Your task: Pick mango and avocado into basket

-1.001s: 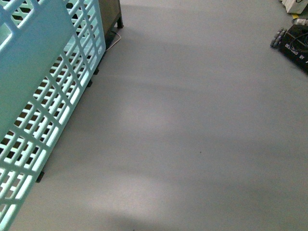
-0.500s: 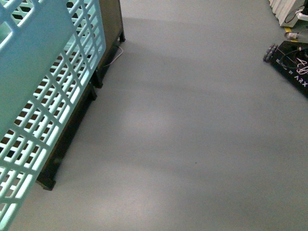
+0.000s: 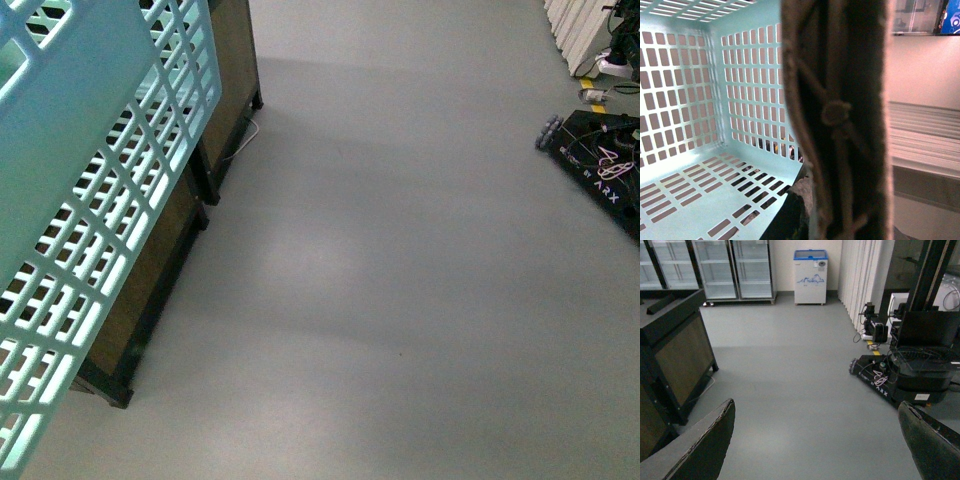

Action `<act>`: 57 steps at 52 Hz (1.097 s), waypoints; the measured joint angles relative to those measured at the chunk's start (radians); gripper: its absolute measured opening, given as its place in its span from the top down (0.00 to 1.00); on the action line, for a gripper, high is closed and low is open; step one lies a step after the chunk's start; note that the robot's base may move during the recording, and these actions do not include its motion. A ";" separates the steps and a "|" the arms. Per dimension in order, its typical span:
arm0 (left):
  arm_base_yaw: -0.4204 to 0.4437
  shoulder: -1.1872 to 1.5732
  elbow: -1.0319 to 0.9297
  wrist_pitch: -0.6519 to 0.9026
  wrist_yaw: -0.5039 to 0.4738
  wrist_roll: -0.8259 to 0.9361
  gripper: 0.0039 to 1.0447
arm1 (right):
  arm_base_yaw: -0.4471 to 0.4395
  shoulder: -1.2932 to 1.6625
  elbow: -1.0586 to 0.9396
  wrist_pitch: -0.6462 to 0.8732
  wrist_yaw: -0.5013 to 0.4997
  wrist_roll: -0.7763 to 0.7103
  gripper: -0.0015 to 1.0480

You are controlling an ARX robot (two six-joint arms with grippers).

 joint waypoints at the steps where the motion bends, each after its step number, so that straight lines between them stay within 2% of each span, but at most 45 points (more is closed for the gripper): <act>1: 0.000 0.000 0.000 0.000 0.000 0.000 0.96 | 0.000 0.000 0.000 0.000 0.000 0.000 0.08; 21: -0.007 0.000 0.000 -0.001 0.024 -0.010 0.96 | 0.000 -0.001 0.000 0.000 0.003 0.000 0.08; 57: -0.005 0.002 0.000 -0.003 0.003 -0.001 0.96 | 0.000 0.000 0.000 0.000 0.000 0.000 0.08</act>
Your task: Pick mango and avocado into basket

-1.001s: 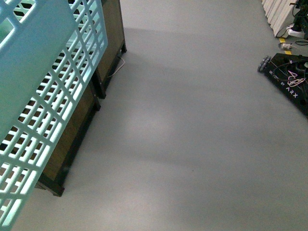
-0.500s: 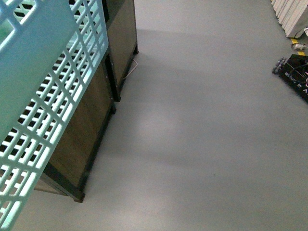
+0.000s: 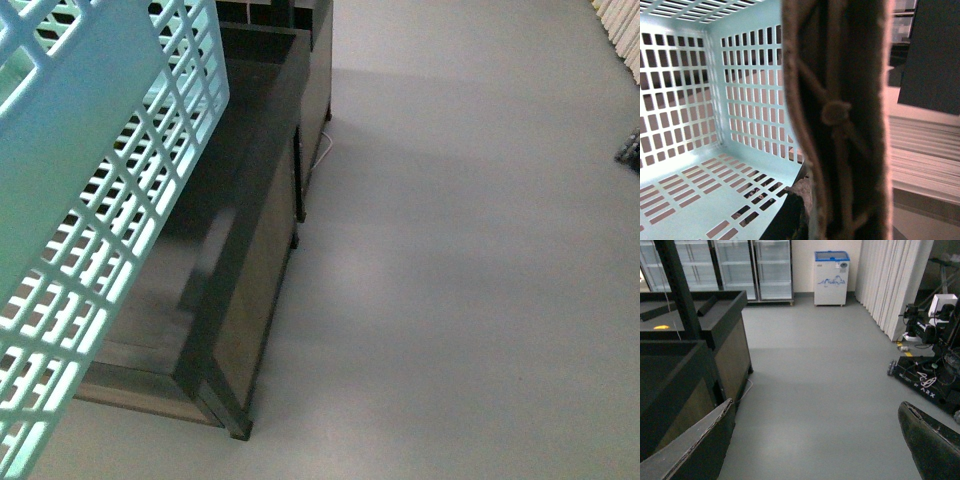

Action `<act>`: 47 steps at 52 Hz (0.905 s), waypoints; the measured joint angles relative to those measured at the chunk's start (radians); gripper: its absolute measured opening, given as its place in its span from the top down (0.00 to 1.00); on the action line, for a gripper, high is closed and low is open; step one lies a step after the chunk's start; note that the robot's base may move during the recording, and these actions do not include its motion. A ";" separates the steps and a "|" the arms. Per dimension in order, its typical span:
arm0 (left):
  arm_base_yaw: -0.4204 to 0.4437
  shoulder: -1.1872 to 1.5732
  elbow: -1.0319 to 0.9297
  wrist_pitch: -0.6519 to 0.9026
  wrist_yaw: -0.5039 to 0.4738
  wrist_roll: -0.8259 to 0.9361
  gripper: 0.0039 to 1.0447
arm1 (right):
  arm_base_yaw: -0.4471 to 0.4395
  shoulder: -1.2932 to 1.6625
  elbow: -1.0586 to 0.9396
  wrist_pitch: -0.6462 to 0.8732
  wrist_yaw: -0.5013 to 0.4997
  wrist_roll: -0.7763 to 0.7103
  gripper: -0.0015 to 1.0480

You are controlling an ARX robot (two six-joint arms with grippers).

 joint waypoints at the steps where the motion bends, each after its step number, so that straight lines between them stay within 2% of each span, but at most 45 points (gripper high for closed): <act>1: 0.000 0.000 0.000 0.000 0.000 0.000 0.96 | 0.000 -0.001 0.000 0.000 0.001 0.000 0.08; 47: 0.001 0.000 0.000 -0.001 -0.002 0.000 0.96 | 0.000 -0.001 0.000 0.000 0.004 0.000 0.08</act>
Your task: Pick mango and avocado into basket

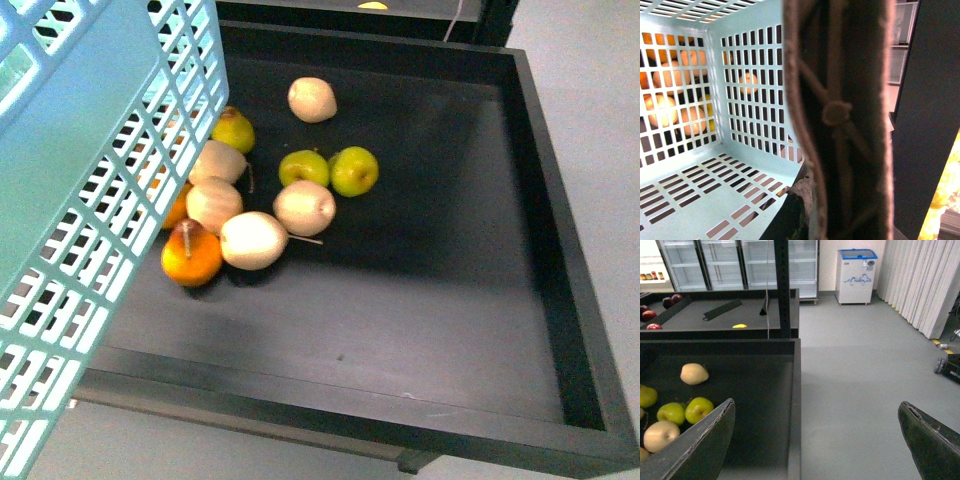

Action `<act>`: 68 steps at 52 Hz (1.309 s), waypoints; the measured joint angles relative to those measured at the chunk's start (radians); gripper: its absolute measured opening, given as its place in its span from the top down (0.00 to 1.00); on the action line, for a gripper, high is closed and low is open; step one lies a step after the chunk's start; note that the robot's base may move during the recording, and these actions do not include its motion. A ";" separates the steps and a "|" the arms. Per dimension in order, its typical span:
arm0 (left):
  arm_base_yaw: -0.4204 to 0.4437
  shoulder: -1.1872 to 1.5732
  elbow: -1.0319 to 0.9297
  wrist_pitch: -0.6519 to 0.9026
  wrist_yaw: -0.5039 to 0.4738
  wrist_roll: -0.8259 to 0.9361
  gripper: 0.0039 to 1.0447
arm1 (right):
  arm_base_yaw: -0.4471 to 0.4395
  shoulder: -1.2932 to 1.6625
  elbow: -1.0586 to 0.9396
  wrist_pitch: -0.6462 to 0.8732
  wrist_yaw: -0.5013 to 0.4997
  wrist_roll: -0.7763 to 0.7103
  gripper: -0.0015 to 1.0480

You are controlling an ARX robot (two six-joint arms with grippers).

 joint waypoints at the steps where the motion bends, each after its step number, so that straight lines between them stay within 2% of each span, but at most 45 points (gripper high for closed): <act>1: 0.000 0.000 0.000 0.000 0.002 0.000 0.96 | 0.000 0.001 0.000 0.000 -0.002 0.000 0.08; 68: 0.000 0.000 0.000 0.000 -0.001 0.002 0.96 | 0.000 -0.001 0.000 0.000 -0.006 0.000 0.08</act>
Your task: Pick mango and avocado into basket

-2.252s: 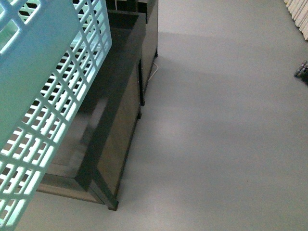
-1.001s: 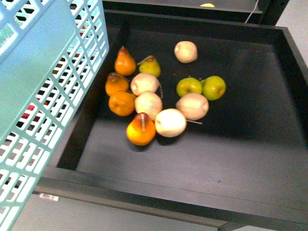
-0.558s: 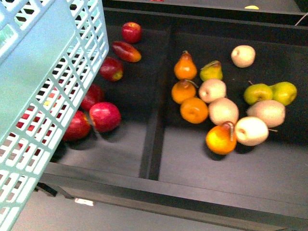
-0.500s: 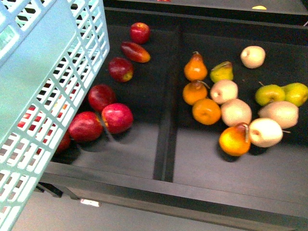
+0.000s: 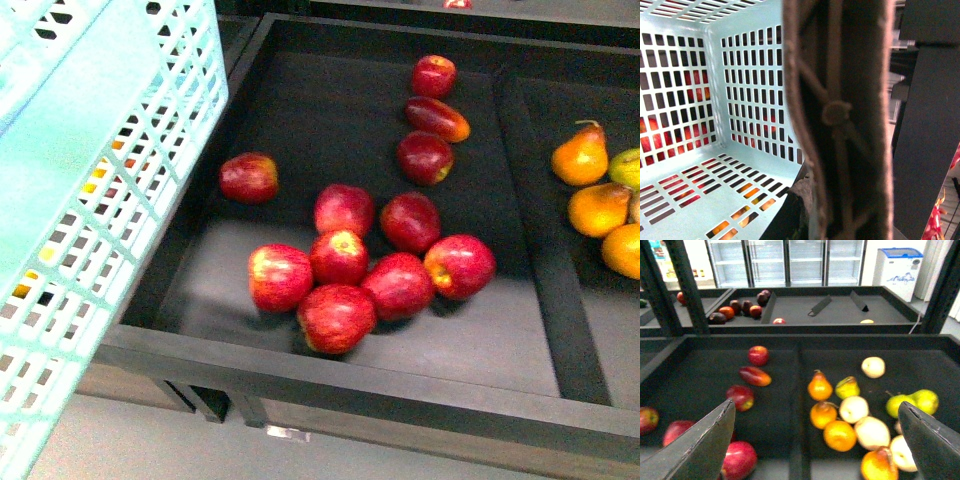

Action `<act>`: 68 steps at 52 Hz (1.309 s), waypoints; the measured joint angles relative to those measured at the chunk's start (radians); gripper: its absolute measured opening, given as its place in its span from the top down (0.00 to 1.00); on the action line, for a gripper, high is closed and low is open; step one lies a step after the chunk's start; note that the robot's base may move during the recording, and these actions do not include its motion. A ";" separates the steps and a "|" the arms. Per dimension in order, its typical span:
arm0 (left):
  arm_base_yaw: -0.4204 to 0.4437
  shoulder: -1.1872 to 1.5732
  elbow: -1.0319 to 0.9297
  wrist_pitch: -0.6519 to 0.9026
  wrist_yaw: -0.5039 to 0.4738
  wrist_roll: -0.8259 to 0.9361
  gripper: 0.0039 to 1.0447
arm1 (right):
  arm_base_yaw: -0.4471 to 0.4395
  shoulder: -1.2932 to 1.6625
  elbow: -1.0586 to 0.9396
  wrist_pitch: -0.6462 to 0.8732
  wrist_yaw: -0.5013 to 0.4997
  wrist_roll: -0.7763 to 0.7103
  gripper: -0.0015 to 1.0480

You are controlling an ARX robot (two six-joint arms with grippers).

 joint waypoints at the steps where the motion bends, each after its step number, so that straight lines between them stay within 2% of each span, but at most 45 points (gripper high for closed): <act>1: 0.000 0.000 0.000 0.000 0.000 0.000 0.96 | 0.000 0.001 0.000 0.000 0.004 0.000 0.08; 64: 0.006 0.004 0.000 0.000 -0.014 0.002 0.96 | -0.001 0.001 0.000 0.000 -0.004 -0.001 0.08; 68: 0.014 0.025 0.039 -0.105 0.023 0.107 0.96 | -0.001 0.000 0.000 0.000 -0.003 -0.001 0.08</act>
